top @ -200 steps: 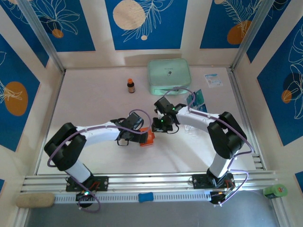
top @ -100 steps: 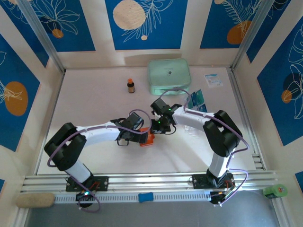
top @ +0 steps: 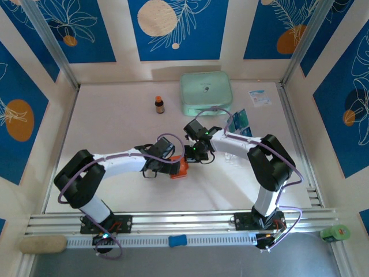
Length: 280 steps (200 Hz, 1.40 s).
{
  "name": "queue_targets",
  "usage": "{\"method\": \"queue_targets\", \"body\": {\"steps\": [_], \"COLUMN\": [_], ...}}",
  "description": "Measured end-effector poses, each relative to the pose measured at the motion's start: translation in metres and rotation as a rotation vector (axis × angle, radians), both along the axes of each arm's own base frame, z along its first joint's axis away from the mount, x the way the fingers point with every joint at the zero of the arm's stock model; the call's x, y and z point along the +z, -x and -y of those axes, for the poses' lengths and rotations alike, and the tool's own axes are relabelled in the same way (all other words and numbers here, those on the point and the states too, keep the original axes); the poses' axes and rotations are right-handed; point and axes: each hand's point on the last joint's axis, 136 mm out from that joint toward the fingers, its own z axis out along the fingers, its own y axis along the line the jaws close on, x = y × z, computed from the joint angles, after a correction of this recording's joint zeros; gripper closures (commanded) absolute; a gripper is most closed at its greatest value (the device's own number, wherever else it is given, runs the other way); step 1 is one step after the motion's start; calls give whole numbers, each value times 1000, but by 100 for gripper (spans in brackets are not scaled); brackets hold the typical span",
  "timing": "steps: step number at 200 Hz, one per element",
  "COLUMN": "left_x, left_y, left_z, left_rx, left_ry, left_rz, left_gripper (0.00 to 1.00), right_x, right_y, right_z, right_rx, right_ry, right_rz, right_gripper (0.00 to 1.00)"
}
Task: Put the credit cards into the card holder
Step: Close the button on the card holder.
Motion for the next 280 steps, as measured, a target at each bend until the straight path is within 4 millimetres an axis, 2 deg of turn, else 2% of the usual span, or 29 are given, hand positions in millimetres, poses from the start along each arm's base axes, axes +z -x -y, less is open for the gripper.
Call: {"method": "queue_targets", "body": {"steps": [28,42,78,162,221,280], "left_x": [0,0,0,0,0,0], "left_y": [0,0,0,0,0,0], "left_z": [0,0,0,0,0,0], "left_rx": [-1,-1,-1,-1,-1,-1], "left_ry": [-1,-1,-1,-2,-2,-2], "left_rz": [1,1,1,1,1,1], "left_gripper": [0,0,0,0,0,0], "right_x": [0,-1,-2,-5,3,3], "right_y": [-1,-1,-1,1,2,3], "right_z": [2,2,4,4,-13,-19], "right_rx": [-4,-6,-3,-9,-11,-20], "right_ry": [2,4,10,-36,-149,-187], "right_rz": [-1,-1,1,-13,-45,-63], "right_gripper": [92,92,100,100,100,100]}}
